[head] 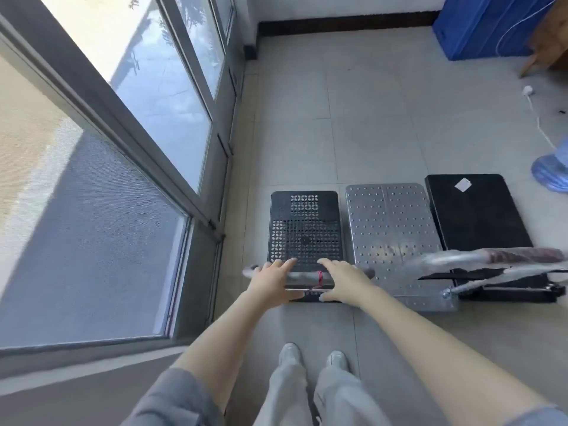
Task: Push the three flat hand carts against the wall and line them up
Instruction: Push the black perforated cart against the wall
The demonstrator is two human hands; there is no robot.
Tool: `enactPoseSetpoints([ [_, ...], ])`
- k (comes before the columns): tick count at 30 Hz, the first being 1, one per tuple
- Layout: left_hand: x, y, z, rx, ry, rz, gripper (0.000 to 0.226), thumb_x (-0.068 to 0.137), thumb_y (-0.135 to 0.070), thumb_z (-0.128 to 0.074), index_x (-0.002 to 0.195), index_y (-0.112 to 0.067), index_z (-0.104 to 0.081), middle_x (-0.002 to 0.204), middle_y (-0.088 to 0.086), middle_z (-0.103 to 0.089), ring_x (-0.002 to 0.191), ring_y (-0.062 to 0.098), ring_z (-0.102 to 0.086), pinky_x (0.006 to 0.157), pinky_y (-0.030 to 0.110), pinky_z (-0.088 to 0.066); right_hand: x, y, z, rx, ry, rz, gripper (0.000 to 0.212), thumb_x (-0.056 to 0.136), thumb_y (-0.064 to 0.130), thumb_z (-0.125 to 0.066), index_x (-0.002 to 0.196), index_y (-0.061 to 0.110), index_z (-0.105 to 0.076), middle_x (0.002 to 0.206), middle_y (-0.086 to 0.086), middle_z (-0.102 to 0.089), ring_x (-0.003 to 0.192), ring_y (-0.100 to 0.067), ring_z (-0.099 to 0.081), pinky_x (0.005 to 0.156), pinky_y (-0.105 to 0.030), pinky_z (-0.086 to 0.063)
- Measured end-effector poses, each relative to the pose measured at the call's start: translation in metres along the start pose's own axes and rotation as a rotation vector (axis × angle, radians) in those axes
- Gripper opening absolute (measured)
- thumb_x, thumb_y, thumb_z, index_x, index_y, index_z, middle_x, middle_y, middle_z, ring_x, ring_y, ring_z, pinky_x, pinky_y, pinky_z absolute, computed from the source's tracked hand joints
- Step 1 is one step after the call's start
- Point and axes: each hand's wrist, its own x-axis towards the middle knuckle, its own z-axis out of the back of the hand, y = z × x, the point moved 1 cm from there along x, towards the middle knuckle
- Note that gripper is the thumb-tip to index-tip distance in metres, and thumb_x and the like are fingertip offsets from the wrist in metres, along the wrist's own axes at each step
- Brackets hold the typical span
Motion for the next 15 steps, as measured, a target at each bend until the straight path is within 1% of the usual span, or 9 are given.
enactPoseSetpoints([
  [2,0.006,0.001,-0.005,0.036,0.016,-0.012,0.079,0.079,-0.055,-0.062,0.144,-0.029,-0.026,0.138,0.005,-0.046,0.127,0.031,-0.041,0.107,0.045,-0.03,0.01,0.001,-0.007,-0.05,0.006,0.012,0.08,0.076,0.038,-0.073,0.142,0.02,-0.03,0.136,-0.008,-0.051,0.125,-0.029,-0.046,0.102,-0.041,-0.037],
  [4,0.012,0.004,-0.013,0.051,0.043,0.0,0.074,0.082,-0.055,-0.059,0.143,-0.028,-0.027,0.137,0.006,-0.046,0.126,0.032,-0.041,0.109,0.048,-0.028,0.019,0.0,-0.016,-0.066,0.014,0.005,0.073,0.078,0.037,-0.07,0.139,0.019,-0.033,0.133,-0.009,-0.052,0.124,-0.03,-0.048,0.102,-0.042,-0.038],
  [7,0.021,0.002,-0.026,0.051,0.101,0.007,0.058,0.092,-0.053,-0.044,0.142,-0.026,-0.029,0.137,0.006,-0.045,0.128,0.033,-0.038,0.112,0.06,-0.018,0.03,-0.003,-0.027,-0.081,0.003,0.014,0.05,0.087,0.037,-0.061,0.129,0.018,-0.043,0.127,-0.009,-0.058,0.12,-0.03,-0.051,0.097,-0.042,-0.038],
  [9,0.026,0.004,-0.033,0.05,0.089,0.009,0.05,0.095,-0.051,-0.038,0.138,-0.025,-0.034,0.134,0.006,-0.045,0.128,0.032,-0.037,0.111,0.064,-0.012,0.034,-0.005,-0.031,-0.148,-0.021,0.04,0.041,0.091,0.04,-0.054,0.124,0.018,-0.047,0.124,-0.009,-0.059,0.118,-0.03,-0.053,0.095,-0.042,-0.038],
  [11,0.029,0.007,-0.037,0.07,0.059,0.001,0.048,0.096,-0.051,-0.037,0.135,-0.023,-0.037,0.129,0.005,-0.046,0.125,0.032,-0.039,0.11,0.065,-0.013,0.037,-0.006,-0.034,-0.211,-0.029,0.058,0.041,0.093,0.045,-0.05,0.125,0.019,-0.046,0.123,-0.009,-0.057,0.118,-0.03,-0.051,0.095,-0.043,-0.038],
  [15,0.035,0.011,-0.036,0.099,0.021,-0.046,0.049,0.095,-0.052,-0.036,0.133,-0.022,-0.039,0.125,0.005,-0.048,0.121,0.032,-0.042,0.108,0.061,-0.021,0.042,-0.011,-0.031,-0.257,-0.025,0.069,0.042,0.094,0.047,-0.047,0.124,0.018,-0.043,0.122,-0.009,-0.055,0.116,-0.031,-0.05,0.093,-0.045,-0.038],
])
